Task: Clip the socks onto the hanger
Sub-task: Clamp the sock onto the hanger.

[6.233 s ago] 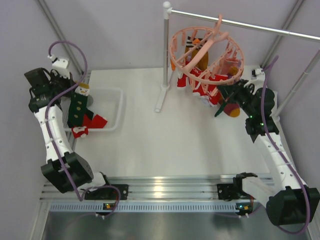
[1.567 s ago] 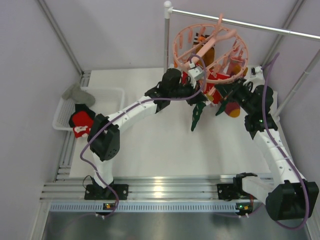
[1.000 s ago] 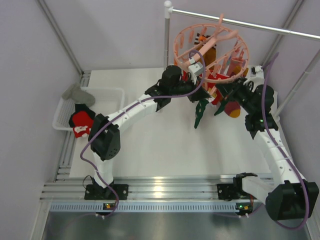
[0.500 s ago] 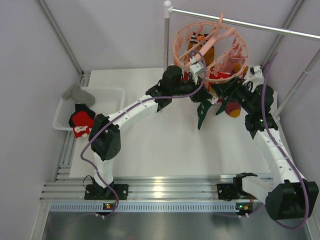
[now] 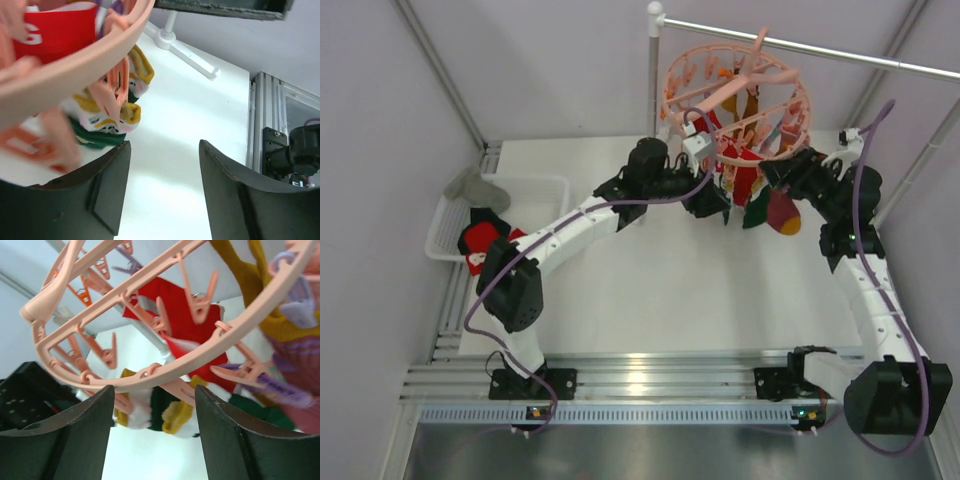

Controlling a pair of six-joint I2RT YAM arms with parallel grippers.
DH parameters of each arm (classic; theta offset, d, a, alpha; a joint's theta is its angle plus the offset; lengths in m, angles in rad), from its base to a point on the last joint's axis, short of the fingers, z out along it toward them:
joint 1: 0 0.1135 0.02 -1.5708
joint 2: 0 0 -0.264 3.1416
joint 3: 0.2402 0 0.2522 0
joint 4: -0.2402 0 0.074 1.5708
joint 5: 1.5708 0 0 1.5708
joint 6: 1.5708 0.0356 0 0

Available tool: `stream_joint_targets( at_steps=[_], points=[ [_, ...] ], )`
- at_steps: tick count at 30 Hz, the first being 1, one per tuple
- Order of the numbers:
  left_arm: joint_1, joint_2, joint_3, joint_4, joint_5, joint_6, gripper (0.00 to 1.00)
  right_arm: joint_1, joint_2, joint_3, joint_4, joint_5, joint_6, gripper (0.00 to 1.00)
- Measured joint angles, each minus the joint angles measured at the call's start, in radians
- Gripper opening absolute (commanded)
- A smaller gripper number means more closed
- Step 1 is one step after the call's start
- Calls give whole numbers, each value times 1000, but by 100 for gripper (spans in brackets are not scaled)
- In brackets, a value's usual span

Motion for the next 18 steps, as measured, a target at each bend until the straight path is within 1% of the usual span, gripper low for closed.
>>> stream_joint_targets(
  at_steps=[4,9,15,18],
  points=[
    [59,-117,-91,-44,1,-4,66,-50,16,1,2,-10,-13,64],
    [190,-283,-200,-103,0,-11,69,-95,55,7,7,-14,-47,64],
    [367,-412,-291,-146,-2,-6,68,-121,99,20,9,-17,-100,64],
    [433,-456,-349,-153,0,0,67,-142,124,43,21,-17,-121,64]
  ],
)
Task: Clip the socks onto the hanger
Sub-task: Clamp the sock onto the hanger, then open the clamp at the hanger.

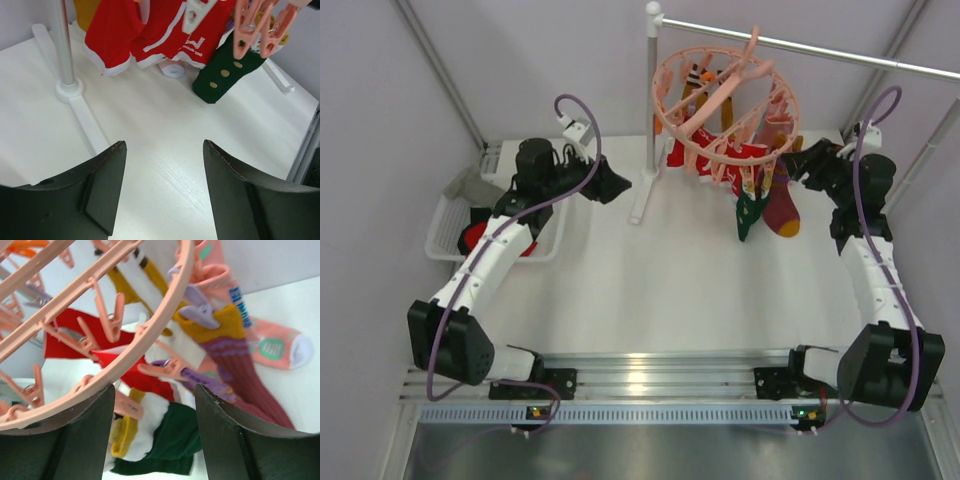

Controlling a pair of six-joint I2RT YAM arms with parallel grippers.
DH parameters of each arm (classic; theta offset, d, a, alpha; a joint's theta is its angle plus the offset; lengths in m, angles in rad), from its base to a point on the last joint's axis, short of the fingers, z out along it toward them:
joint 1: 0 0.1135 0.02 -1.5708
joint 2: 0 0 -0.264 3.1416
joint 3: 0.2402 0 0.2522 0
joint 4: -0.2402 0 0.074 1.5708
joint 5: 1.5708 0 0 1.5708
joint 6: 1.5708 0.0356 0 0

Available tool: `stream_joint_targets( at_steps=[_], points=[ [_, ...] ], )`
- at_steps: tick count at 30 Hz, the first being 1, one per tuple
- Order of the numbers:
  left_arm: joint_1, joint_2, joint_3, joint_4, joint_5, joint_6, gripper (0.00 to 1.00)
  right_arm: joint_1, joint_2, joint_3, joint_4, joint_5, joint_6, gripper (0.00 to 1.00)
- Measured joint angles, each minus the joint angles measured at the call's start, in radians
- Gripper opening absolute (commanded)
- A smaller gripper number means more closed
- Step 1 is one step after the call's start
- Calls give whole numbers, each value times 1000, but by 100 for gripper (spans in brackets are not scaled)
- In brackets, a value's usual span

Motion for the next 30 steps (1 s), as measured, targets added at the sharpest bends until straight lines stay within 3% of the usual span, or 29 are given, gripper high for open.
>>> stream_joint_targets(
  at_steps=[9,17,25,30],
  points=[
    [23,17,-26,128,103,202,68,-44,132,108,29,10,-31,64],
    [-6,275,193,216,180,463,68,-52,215,198,37,28,-51,64],
    [-70,404,300,303,188,453,65,-58,262,242,55,35,-56,68],
    [-126,409,300,354,182,417,51,-82,256,252,46,-12,-54,79]
  ],
)
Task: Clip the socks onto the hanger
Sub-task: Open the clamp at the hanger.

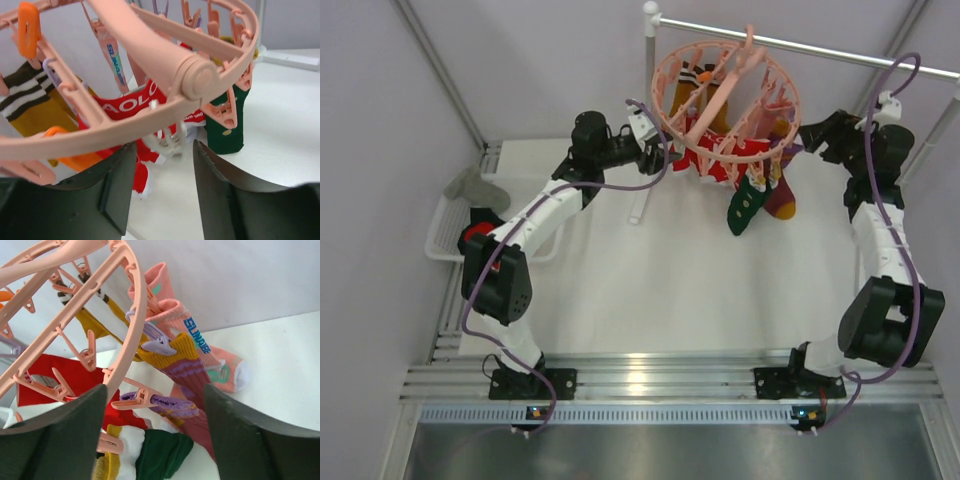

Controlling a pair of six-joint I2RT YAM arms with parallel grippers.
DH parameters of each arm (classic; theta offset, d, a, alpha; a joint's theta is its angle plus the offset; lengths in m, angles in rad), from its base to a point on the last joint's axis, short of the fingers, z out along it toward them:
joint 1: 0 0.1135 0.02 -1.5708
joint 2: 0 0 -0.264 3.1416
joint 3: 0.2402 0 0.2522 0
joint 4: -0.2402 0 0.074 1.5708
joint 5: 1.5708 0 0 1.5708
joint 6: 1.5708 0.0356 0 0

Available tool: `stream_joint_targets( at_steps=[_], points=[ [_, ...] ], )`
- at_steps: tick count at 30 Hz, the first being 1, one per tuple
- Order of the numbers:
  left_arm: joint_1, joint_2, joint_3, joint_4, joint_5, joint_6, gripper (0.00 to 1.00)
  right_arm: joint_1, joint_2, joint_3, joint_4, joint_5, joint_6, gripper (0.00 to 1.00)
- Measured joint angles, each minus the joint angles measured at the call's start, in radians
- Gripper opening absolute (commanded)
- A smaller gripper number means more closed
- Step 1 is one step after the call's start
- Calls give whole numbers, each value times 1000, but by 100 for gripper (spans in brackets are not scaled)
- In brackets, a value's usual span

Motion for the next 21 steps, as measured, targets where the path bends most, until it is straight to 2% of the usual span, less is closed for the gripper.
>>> stream_joint_targets(
  at_steps=[1,3,5,10,12,14,15,18,20,21],
  points=[
    [-8,0,0,12,0,-7,50,-8,-8,0,-8,-19,0,87],
    [-22,0,-1,34,-4,-23,49,-26,-34,3,-33,-70,-3,97],
    [-29,-1,-5,51,-4,-39,49,-37,-74,14,-76,-127,-15,97],
    [-40,-6,-11,60,-4,-66,49,-64,-224,20,-161,-303,-55,81],
    [-44,-11,-13,60,-4,-73,49,-64,-299,12,-182,-363,-60,70],
    [-51,-16,-14,60,-7,-75,49,-55,-380,-16,-197,-391,-64,64],
    [-55,-19,-14,60,-8,-75,49,-49,-420,-37,-206,-393,-63,58],
    [-70,-29,-14,60,-7,-77,49,-23,-520,-107,-233,-382,-64,51],
    [-80,-35,-14,59,-7,-77,49,10,-564,-153,-248,-343,-76,50],
    [-86,-38,-14,59,-7,-77,49,38,-585,-178,-254,-307,-94,46]
  ],
)
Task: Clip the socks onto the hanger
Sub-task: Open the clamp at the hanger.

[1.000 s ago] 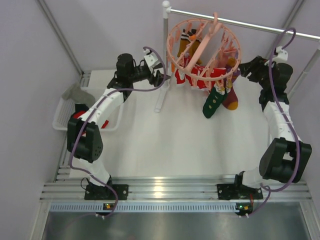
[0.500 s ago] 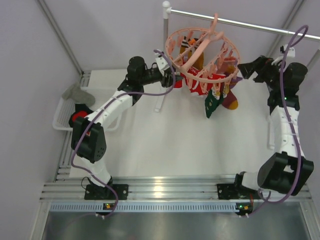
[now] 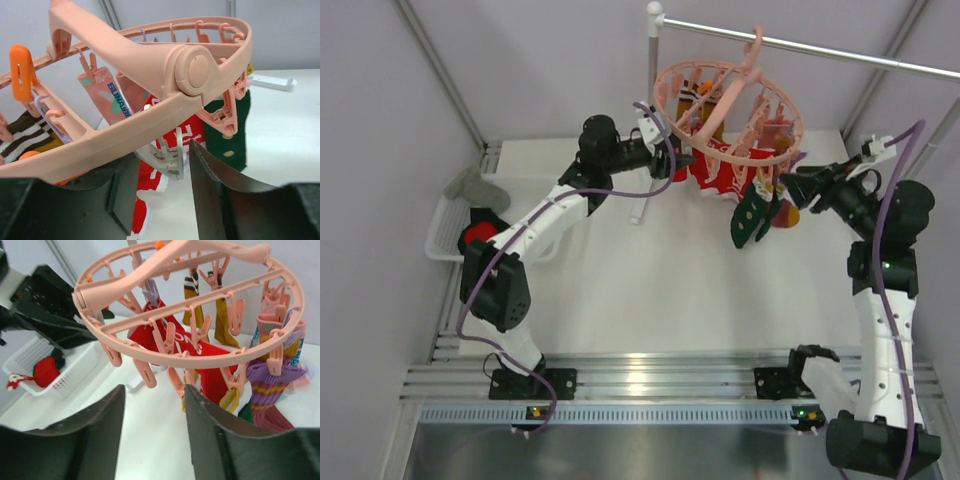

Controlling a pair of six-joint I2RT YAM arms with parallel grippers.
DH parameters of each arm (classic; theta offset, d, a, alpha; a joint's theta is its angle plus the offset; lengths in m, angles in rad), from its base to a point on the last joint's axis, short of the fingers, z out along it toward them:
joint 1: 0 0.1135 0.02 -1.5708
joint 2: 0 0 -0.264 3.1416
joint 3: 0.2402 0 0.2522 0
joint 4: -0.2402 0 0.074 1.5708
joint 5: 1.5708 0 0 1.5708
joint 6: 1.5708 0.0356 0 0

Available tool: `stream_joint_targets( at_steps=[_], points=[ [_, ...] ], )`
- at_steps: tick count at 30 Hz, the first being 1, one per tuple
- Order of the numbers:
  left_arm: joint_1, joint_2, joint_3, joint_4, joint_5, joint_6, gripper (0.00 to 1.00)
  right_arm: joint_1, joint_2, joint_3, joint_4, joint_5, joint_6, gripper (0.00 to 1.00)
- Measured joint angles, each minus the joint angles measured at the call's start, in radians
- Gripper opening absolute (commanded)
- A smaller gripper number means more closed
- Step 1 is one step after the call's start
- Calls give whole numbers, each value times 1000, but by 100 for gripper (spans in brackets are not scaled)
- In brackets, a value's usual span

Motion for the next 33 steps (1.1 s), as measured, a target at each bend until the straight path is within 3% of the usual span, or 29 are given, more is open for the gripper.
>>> stream_joint_targets(
  at_steps=[7,19,27,33],
  points=[
    [-23,-5,0,-7,0,0,49,153,21,-36,-77,150,-98,44],
    [-59,-5,0,-19,-8,-9,49,346,30,-199,108,410,-79,50],
    [-69,-5,-2,-19,-19,-23,50,388,23,-214,197,622,-69,40],
    [-72,-5,-6,-19,-22,-27,50,388,26,-214,237,680,-50,44]
  ],
)
